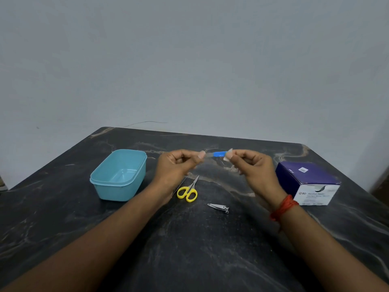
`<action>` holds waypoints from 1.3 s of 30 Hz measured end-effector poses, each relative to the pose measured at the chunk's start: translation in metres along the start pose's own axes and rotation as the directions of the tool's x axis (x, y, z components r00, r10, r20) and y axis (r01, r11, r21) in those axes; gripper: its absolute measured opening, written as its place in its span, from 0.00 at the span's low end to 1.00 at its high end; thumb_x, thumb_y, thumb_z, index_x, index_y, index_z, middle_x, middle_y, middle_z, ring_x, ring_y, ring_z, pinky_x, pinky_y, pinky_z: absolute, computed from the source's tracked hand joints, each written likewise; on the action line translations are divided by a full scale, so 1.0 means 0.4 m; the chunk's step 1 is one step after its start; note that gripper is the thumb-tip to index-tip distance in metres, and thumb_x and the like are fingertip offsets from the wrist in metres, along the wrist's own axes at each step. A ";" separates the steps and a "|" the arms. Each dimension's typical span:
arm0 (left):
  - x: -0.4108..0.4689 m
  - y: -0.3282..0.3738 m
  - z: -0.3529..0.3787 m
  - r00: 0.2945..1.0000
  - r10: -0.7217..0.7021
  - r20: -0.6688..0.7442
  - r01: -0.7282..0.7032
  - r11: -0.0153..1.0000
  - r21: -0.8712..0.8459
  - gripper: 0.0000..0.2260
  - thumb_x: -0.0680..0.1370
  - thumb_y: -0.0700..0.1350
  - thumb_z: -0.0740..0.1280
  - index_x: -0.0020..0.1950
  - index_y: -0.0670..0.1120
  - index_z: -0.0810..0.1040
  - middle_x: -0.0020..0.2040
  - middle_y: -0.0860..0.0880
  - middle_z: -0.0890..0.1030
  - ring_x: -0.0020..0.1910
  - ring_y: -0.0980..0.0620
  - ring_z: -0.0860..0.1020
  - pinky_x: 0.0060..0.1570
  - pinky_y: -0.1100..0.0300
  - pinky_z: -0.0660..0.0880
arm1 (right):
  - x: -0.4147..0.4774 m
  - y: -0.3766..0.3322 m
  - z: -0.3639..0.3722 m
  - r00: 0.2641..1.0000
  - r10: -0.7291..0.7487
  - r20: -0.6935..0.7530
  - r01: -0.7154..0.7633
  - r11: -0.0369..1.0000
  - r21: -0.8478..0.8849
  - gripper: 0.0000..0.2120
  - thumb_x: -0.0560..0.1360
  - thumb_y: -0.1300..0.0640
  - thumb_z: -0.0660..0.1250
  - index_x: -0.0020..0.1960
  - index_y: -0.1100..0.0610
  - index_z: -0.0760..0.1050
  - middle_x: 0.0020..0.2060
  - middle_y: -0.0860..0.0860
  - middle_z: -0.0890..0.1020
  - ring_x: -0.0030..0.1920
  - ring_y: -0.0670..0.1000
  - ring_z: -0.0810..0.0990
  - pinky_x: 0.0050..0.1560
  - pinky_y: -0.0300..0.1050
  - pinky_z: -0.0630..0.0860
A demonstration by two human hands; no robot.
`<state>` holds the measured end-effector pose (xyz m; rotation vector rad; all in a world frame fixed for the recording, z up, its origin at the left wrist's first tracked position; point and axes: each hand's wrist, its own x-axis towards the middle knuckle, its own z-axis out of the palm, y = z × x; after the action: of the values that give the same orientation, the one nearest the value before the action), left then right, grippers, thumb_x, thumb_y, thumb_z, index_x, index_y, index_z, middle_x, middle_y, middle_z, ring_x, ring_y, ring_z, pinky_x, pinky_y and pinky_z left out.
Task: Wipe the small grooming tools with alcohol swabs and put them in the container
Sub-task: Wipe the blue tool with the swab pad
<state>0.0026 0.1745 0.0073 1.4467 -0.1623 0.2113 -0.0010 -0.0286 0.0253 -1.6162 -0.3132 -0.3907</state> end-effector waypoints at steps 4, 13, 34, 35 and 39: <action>-0.016 -0.007 0.021 0.996 0.046 0.079 -0.050 0.997 0.053 0.03 0.72 0.42 0.75 0.44 0.44 0.86 0.39 0.45 0.86 0.37 0.55 0.81 0.39 0.64 0.78 | 0.001 0.004 -0.015 0.997 0.042 -0.066 -0.037 0.996 0.077 0.10 0.74 0.59 0.73 0.54 0.63 0.83 0.34 0.44 0.84 0.31 0.37 0.78 0.35 0.31 0.73; -0.008 -0.011 0.010 0.997 0.043 0.067 -0.048 0.995 0.082 0.04 0.72 0.41 0.76 0.44 0.42 0.86 0.39 0.45 0.86 0.38 0.56 0.82 0.40 0.63 0.78 | 0.006 0.013 -0.025 0.916 -0.400 0.008 0.339 0.765 -0.548 0.09 0.73 0.46 0.72 0.50 0.47 0.86 0.47 0.41 0.85 0.50 0.49 0.79 0.48 0.47 0.77; -0.004 -0.011 0.005 0.981 0.166 0.102 -0.185 0.957 0.223 0.06 0.70 0.42 0.78 0.45 0.43 0.87 0.40 0.49 0.87 0.41 0.55 0.84 0.42 0.64 0.79 | 0.007 0.020 -0.027 0.948 -0.161 0.275 0.313 0.626 -0.714 0.07 0.68 0.39 0.73 0.44 0.39 0.81 0.44 0.43 0.80 0.49 0.39 0.72 0.42 0.34 0.67; -0.003 -0.012 0.005 0.980 0.170 0.102 -0.190 0.956 0.225 0.06 0.70 0.42 0.78 0.45 0.43 0.87 0.40 0.49 0.87 0.41 0.55 0.84 0.42 0.63 0.79 | 0.007 0.020 -0.026 0.943 -0.167 0.287 0.327 0.618 -0.715 0.07 0.69 0.40 0.72 0.45 0.40 0.82 0.45 0.43 0.81 0.49 0.39 0.72 0.42 0.33 0.66; -0.004 -0.016 0.007 0.977 0.182 0.112 -0.204 0.950 0.235 0.07 0.70 0.42 0.78 0.46 0.42 0.87 0.41 0.48 0.87 0.42 0.52 0.84 0.44 0.61 0.81 | 0.004 0.020 -0.016 0.912 -0.203 0.356 0.403 0.600 -0.691 0.05 0.74 0.50 0.72 0.49 0.47 0.84 0.44 0.36 0.80 0.50 0.42 0.71 0.45 0.32 0.66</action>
<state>0.0028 0.1712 0.0011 1.6882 -0.3623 0.3369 0.0035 -0.0356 0.0190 -2.4693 -0.6935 -0.6470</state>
